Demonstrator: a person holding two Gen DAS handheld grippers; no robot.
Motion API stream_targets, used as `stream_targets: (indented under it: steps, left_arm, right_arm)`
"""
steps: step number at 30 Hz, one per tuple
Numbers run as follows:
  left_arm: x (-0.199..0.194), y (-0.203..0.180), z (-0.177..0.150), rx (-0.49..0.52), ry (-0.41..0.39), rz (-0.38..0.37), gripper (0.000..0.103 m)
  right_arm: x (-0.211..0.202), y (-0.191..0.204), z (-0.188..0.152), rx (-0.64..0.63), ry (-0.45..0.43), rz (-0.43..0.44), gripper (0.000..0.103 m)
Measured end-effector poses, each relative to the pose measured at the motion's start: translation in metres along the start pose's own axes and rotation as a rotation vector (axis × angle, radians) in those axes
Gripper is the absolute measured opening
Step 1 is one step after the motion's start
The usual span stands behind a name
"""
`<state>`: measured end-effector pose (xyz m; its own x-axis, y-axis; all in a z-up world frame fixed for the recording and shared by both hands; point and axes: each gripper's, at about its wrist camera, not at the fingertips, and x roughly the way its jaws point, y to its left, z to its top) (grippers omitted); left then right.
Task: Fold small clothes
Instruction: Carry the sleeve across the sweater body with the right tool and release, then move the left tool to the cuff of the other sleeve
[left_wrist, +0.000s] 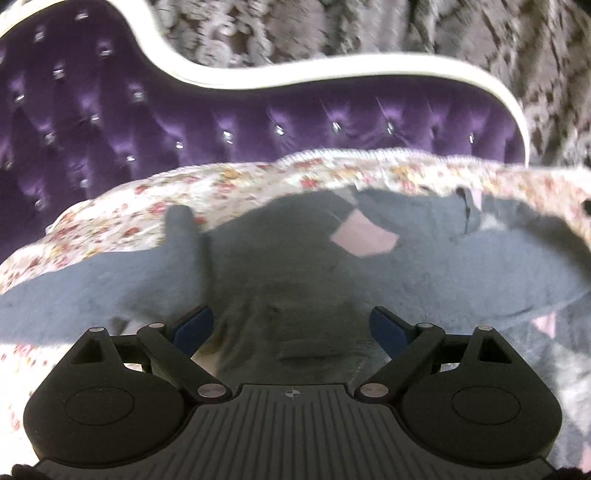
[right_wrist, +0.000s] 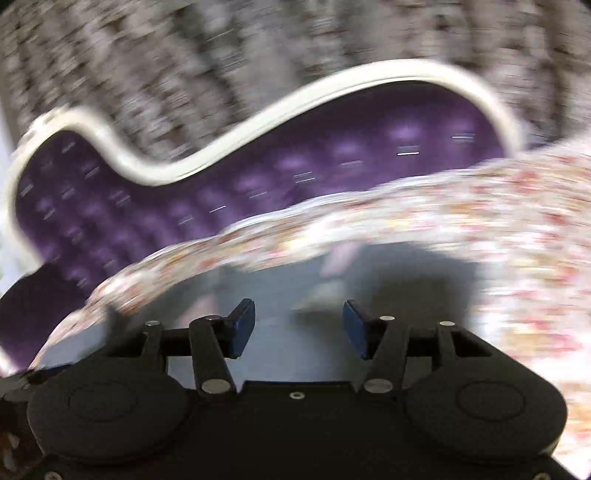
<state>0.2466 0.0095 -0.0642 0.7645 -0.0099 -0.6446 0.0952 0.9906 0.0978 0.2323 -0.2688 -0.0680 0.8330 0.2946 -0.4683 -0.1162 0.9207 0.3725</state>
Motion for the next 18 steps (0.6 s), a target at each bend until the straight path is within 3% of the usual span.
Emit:
stream_targets:
  steps: [3,7,8,12,18]
  left_arm:
    - [0.026,-0.005,-0.005,0.026,0.048,0.026,0.095]
    - [0.033,0.017,-0.009,-0.093,0.069,-0.054,0.1]
    - [0.032,0.018,-0.009,-0.079,0.076,-0.061,0.101]
    - [0.029,0.016,-0.01,-0.04,0.081,-0.061,0.102]
    - [0.031,0.014,-0.01,-0.031,0.081,-0.063,0.103]
  right_arm:
    - [-0.01,-0.041,0.008,0.041,-0.014,-0.113,0.059]
    - [-0.004,-0.071,0.005,0.069,0.013,-0.184,0.054]
    - [0.0,-0.076,0.004,0.079,0.019,-0.19,0.053]
    - [0.015,-0.09,0.0,0.142,0.024,-0.179,0.051]
    - [0.031,-0.095,0.0,0.214,0.003,-0.094,0.051]
